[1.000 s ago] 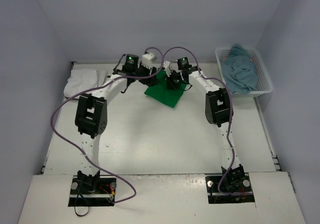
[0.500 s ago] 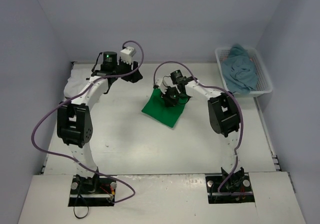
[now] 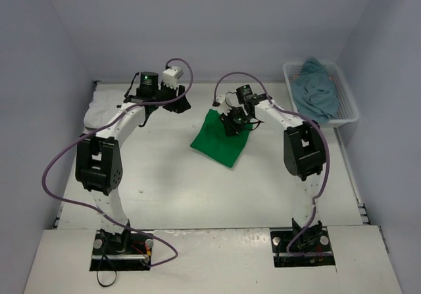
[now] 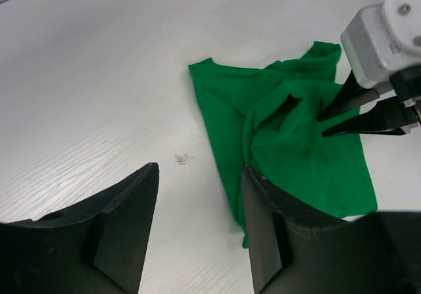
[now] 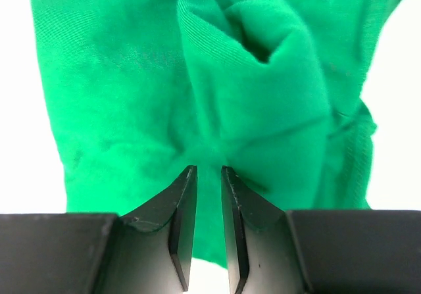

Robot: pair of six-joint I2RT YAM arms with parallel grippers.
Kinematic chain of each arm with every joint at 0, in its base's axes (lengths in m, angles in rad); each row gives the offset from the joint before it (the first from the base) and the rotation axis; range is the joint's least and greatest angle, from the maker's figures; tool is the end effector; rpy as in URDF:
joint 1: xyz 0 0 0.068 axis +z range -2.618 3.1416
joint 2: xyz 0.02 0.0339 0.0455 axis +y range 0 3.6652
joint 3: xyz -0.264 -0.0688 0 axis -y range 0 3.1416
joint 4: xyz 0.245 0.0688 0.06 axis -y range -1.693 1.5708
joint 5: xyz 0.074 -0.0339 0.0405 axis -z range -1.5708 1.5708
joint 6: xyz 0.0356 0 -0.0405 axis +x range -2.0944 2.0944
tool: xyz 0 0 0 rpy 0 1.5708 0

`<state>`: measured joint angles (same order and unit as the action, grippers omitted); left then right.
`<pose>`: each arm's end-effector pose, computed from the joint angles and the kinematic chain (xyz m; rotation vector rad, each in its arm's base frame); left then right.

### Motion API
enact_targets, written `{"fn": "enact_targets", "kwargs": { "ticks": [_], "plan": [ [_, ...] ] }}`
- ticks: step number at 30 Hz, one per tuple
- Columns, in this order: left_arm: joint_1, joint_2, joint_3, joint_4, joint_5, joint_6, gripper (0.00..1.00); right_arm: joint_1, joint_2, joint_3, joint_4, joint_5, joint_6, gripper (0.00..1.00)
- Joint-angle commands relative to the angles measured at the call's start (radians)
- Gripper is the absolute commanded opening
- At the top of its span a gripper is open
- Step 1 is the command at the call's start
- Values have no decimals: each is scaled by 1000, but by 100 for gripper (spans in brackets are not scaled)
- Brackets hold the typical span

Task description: Fold and stack the t-shirts

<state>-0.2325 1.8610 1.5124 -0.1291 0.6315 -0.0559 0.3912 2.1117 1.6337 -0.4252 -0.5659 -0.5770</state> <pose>0.4209 -0.1213 0.2919 0.5744 1.9642 -0.8244 0.4230 0.1951 0.1987 -1.3112 1.9814 0.6083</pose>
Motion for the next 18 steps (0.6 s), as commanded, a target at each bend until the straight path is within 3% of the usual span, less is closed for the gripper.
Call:
{"fn": "enact_targets", "kwargs": {
  "ticks": [1,4,7,9,18],
  "plan": [
    [-51,-80,26,42,11,14,47,-12,-133,9,-17,-41,22,19],
    [-97,-72,26,29,8,37,45,-32,-160,-11,-14,-34,20,20],
    [-145,-62,29,20,-1,53,42,-60,-182,-31,-14,-34,19,11],
    [-168,-51,26,20,4,53,40,-75,-188,-49,-14,-31,14,0],
    [-254,17,35,29,4,54,26,-98,-157,-109,-14,-5,11,0]
  ]
}}
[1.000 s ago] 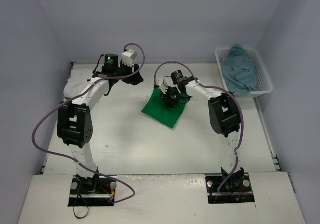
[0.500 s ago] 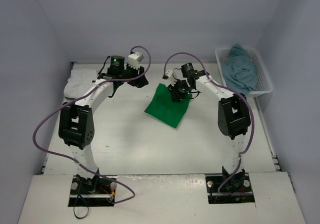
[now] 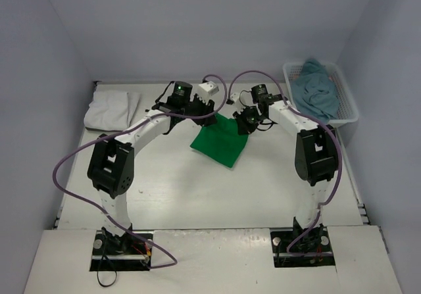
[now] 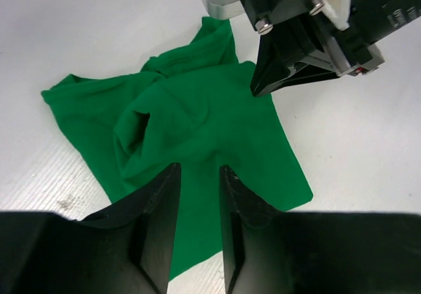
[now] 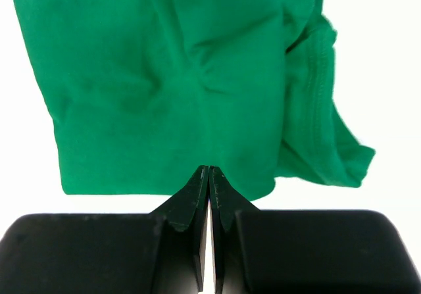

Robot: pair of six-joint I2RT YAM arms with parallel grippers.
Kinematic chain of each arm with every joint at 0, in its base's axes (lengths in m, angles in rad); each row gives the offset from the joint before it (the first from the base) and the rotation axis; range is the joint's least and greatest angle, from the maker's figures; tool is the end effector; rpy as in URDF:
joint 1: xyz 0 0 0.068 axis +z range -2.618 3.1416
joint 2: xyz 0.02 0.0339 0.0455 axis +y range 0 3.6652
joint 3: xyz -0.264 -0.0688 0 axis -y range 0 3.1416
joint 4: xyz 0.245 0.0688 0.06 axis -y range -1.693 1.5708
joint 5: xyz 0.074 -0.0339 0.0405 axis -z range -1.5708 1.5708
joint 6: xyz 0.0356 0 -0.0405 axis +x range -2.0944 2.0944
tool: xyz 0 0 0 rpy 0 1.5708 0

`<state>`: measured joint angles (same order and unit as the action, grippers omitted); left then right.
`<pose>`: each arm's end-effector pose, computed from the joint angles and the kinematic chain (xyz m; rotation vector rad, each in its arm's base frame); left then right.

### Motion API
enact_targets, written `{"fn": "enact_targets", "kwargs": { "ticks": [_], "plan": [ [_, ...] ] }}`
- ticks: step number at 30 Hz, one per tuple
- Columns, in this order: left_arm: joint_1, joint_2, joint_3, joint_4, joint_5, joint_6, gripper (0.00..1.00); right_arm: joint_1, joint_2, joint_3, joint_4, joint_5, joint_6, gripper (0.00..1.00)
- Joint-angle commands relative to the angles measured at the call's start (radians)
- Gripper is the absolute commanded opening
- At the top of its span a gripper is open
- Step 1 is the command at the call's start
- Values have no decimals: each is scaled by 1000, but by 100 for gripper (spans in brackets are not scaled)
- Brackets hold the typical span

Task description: Fold and stack the t-shirts

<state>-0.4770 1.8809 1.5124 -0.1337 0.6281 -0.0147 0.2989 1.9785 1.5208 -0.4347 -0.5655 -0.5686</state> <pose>0.3820 -0.2210 0.2831 0.8597 1.9199 -0.9483 0.4113 0.1467 0.2204 -1.2029 2.0255 0.5635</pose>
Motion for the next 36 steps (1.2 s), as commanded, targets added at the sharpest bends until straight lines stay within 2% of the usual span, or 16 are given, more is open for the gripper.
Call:
{"fn": "enact_targets", "kwargs": {
  "ticks": [1,14,21,27,36],
  "plan": [
    [-12,7,32,39,8,13,24,-9,-18,4,-4,-8,3,0],
    [-34,130,37,118,33,-37,9,-27,109,39,-2,-42,-11,0],
    [-35,185,80,187,35,-54,8,-32,138,27,2,-53,-24,0],
    [-34,244,152,167,38,-60,7,-32,148,6,2,-48,-40,0],
    [-31,233,195,140,45,-59,7,-30,155,10,2,-53,-39,0]
  ]
}}
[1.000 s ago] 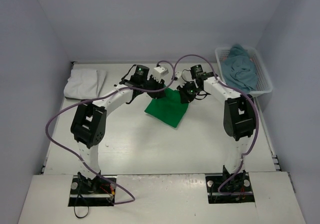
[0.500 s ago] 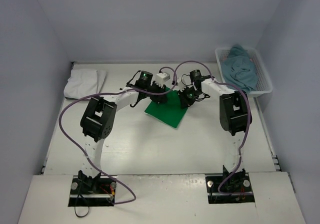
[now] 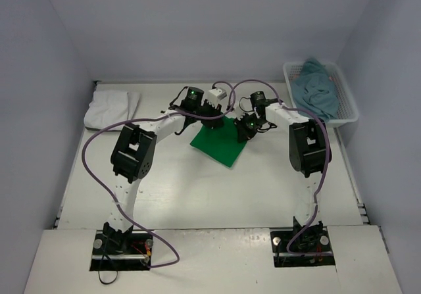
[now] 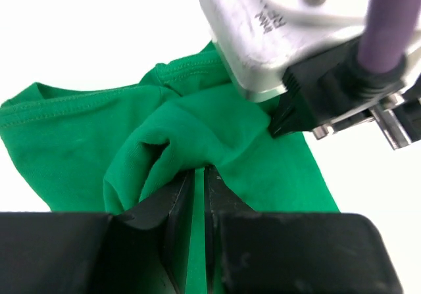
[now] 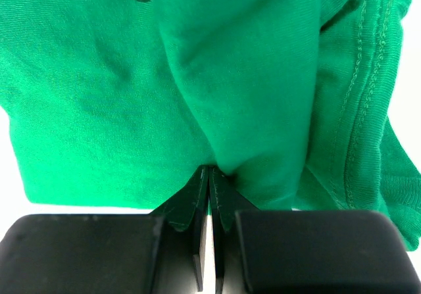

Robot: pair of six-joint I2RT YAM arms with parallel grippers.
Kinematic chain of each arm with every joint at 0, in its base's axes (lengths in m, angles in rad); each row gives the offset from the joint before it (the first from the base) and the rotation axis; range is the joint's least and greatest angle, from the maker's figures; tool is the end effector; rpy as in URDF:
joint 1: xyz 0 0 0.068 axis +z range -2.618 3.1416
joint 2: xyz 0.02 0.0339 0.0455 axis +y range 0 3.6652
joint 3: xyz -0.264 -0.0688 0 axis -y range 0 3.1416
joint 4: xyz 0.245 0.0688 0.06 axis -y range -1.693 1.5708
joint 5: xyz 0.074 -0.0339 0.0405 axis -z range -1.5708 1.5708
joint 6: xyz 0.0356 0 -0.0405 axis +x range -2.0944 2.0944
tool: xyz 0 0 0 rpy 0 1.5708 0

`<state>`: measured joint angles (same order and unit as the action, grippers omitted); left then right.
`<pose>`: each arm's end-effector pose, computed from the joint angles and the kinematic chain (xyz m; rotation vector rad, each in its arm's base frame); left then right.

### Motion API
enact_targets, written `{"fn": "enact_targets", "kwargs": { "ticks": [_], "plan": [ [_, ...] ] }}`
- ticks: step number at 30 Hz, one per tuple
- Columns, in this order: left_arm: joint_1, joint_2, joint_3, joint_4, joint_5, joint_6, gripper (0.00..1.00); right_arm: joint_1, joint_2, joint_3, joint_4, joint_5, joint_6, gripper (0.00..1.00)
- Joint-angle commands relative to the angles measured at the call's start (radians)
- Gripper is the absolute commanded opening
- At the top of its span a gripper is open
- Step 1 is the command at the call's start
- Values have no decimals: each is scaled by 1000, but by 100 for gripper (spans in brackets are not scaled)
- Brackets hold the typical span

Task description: Fold and stack the t-shirts

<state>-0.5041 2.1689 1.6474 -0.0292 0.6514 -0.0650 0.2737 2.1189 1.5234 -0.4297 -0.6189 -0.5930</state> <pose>0.4258 -0.2595 0.2081 0.8550 1.9874 -1.0229 0.4253 0.1408 0.1630 -1.2201 2.1184 0.6603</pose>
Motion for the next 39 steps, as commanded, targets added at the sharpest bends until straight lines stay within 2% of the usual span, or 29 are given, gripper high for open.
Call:
{"fn": "enact_targets", "kwargs": {
  "ticks": [1,16,17,19,28,33,39],
  "plan": [
    [-4,-58,61,32,21,-4,6,-5,16,9,-3,-1,-13,0],
    [7,12,81,31,-22,24,5,-4,-3,-9,-4,7,-10,1],
    [6,28,98,-12,-59,28,2,-4,-22,-12,-4,8,-5,6],
    [7,49,127,-41,-90,30,0,-5,-45,-22,-6,8,-4,8],
    [-34,175,316,-218,-372,64,0,-5,-180,-66,-7,8,-1,7],
    [-39,207,385,-311,-348,47,0,-5,-195,-60,-7,4,5,7],
    [-40,143,312,-317,-331,42,0,-7,-182,-37,-1,-51,15,5]
  ]
}}
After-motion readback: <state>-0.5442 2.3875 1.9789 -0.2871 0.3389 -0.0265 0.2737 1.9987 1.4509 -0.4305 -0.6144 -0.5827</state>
